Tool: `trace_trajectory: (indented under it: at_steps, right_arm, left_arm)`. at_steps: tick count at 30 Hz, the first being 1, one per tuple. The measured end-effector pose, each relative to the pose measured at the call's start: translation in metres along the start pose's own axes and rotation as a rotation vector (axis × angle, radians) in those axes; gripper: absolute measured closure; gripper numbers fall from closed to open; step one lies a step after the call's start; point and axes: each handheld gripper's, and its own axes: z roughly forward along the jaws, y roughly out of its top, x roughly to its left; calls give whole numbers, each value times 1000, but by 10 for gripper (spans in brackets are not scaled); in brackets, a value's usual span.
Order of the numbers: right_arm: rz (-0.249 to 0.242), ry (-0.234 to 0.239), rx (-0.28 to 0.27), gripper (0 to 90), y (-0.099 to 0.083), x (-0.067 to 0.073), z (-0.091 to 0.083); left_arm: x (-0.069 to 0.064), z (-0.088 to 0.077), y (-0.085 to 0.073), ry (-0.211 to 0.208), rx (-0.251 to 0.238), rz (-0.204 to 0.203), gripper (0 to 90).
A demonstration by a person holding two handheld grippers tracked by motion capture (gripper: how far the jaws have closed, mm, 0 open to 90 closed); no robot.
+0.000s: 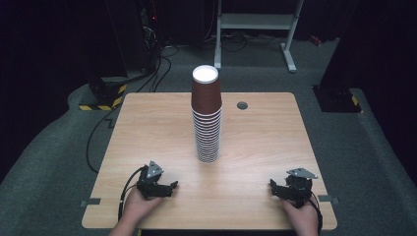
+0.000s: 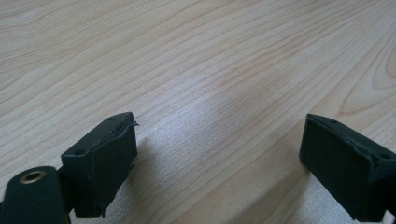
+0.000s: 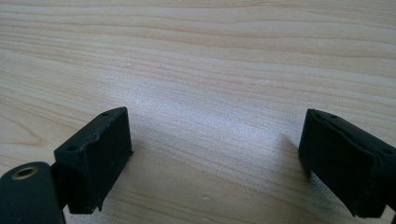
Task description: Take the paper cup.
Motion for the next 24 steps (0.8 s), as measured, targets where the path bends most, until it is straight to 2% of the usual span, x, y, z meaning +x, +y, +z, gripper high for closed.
trace_trajectory:
  at_steps: [12,19,23,24]
  right_arm:
    - [3,2,1,92,-1,1,-1]
    - [1,4,3,91,-1,1,-1]
    - [-5,9,2,91,0,0,0]
    - [-6,10,2,91,0,0,0]
  left_arm:
    - [0,0,0,4,1,0,110]
    - [-1,0,0,13,0,-18,129]
    - [-4,-2,0,36,-15,10,152]
    - [-5,-3,0,38,-13,35,157]
